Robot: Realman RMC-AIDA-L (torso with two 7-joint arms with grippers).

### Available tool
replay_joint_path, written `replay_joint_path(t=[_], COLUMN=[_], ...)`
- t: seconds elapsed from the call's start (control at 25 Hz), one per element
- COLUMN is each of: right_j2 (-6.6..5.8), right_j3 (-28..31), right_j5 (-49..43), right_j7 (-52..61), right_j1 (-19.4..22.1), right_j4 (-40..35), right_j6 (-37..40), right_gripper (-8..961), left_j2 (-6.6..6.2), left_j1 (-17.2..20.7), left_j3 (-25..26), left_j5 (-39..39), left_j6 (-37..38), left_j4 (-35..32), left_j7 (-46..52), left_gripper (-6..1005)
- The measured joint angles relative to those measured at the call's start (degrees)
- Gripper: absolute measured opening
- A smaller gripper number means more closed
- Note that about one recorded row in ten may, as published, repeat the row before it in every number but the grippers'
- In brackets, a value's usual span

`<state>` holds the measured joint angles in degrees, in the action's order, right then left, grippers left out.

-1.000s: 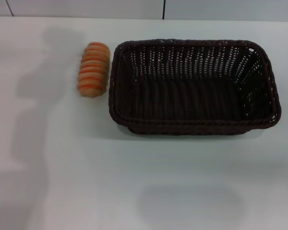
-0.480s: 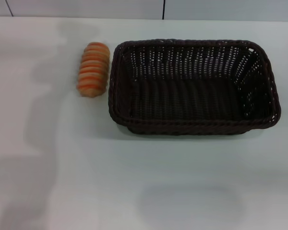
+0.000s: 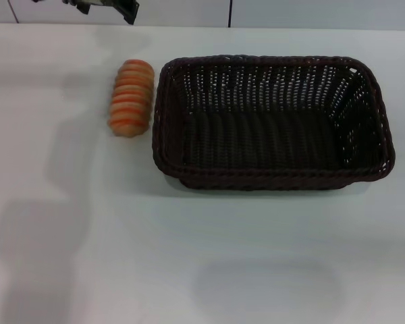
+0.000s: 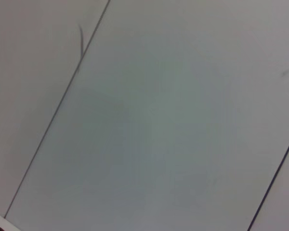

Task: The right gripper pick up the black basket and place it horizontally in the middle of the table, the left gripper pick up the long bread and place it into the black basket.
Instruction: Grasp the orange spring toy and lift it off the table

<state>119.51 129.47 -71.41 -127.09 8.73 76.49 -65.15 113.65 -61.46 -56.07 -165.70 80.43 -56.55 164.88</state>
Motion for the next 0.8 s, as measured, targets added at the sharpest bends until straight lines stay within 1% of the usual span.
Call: replay_joint_path(t=[0.24, 0.4, 0.48, 0.6, 0.8], right_j2=[0.15, 0.17, 0.17, 0.17, 0.14], right_j3=[-0.2, -0.7, -1.0, -1.6, -2.2], right_j5=[-0.1, -0.1, -0.1, -0.1, 0.0], right_j7=[0.0, 0.2, 0.3, 0.4, 0.4], right_j1=[0.7, 1.3, 1.4, 1.5, 1.5], right_j4=[1.5, 2.5, 2.8, 3.1, 3.4], right_j6=[-0.3, -0.3, -0.3, -0.3, -0.3], right_gripper=[748, 748, 748, 748, 748], left_j2=[-0.10, -0.11, -0.15, -0.17, 0.47], left_j1=[-0.1, 0.5, 0.6, 1.0, 2.1], left_j3=[-0.5, -0.9, -1.2, -3.0, -4.3], left_j5=[-0.1, -0.1, -0.1, 0.0, 0.0], left_j6=[-5.5, -9.3, -9.7, -10.2, -10.0], left_j4=[6.9, 10.3, 10.8, 12.2, 12.7], left_j7=[0.1, 0.1, 0.0, -0.2, -0.4], left_gripper=[804, 804, 803, 803, 817])
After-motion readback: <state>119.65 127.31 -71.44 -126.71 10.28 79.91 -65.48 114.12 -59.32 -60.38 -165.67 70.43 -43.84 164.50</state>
